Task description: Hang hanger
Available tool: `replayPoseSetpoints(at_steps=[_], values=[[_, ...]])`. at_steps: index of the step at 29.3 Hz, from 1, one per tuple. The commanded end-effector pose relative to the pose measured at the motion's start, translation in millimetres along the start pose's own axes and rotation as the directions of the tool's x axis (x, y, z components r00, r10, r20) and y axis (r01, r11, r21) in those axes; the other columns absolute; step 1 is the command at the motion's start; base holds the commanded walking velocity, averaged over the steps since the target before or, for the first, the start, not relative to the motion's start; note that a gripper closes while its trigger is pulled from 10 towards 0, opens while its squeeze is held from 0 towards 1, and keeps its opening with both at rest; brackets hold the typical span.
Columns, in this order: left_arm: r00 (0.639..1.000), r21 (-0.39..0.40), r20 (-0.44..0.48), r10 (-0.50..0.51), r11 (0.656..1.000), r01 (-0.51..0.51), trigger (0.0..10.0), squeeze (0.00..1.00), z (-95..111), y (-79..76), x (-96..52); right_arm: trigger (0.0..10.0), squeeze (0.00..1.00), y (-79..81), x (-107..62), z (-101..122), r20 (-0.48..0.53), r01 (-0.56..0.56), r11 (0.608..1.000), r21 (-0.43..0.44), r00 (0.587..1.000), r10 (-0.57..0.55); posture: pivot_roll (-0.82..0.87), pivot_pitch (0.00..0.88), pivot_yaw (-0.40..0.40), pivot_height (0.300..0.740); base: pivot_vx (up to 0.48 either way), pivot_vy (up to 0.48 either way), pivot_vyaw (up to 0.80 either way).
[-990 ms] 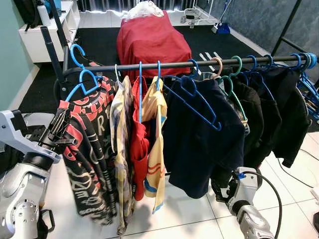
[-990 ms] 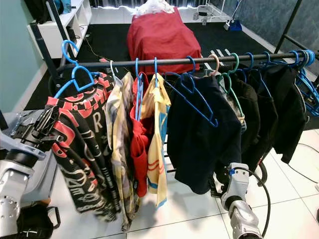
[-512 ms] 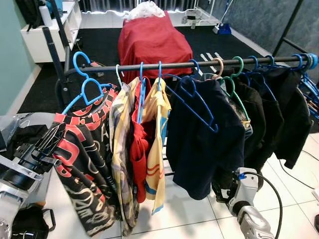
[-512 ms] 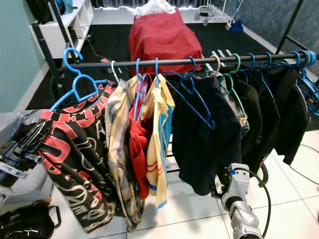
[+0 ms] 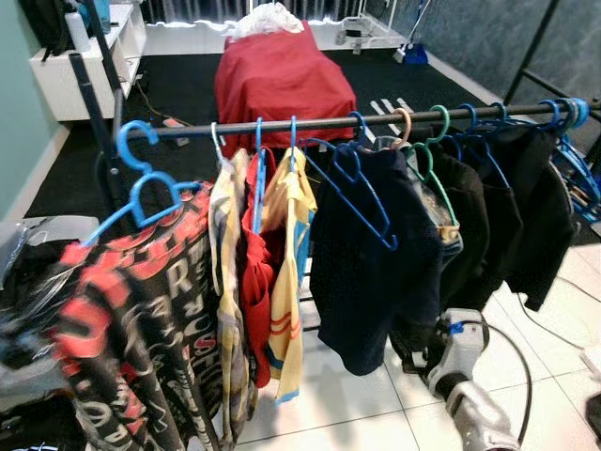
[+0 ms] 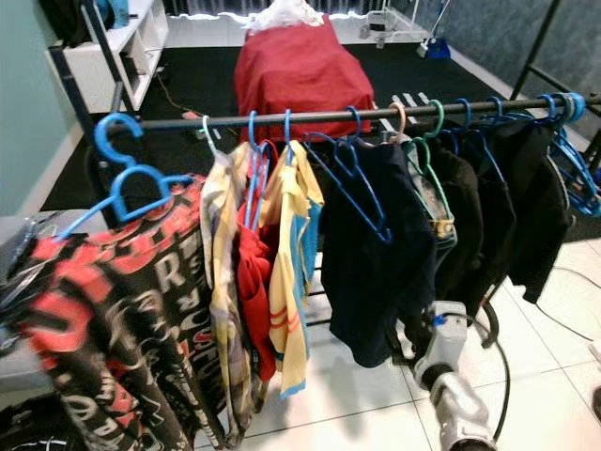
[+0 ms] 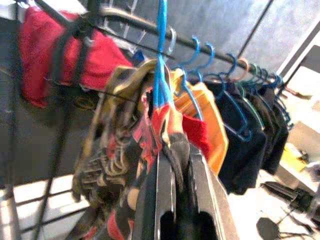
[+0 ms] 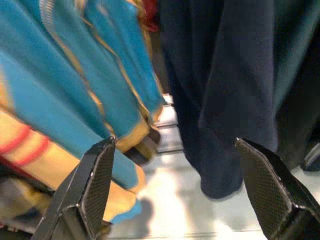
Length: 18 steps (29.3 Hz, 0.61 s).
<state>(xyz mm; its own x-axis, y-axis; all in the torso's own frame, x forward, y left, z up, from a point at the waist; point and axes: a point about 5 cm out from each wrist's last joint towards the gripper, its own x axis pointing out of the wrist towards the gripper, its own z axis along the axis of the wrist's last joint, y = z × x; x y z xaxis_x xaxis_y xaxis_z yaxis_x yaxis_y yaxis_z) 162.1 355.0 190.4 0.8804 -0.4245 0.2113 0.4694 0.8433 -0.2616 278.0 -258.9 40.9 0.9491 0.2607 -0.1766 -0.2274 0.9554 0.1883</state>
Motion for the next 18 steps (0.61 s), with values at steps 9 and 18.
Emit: replayPoseSetpoints(at_steps=[9, 18], values=[[0.938, -0.063, -0.089, -0.336, 0.941, 0.332, 10.0, 0.00, 1.2, -39.5, -2.5, 10.0, 0.00, 26.3, -9.1, 42.3, 0.068, -0.428, 0.904, 0.001, 0.902, 0.427, -0.01, 0.108, -0.031, 0.740, 0.000, 0.000, 0.00], [0.708, -0.193, -0.203, -0.676, 0.737, 0.648, 10.0, 0.00, -7.7, -74.9, 25.5, 10.0, 0.00, 58.5, -46.3, 96.5, 0.049, -0.791, 0.610, -0.057, 0.608, 0.793, -0.02, 0.094, -0.040, 0.740, 0.000, 0.000, 0.00]])
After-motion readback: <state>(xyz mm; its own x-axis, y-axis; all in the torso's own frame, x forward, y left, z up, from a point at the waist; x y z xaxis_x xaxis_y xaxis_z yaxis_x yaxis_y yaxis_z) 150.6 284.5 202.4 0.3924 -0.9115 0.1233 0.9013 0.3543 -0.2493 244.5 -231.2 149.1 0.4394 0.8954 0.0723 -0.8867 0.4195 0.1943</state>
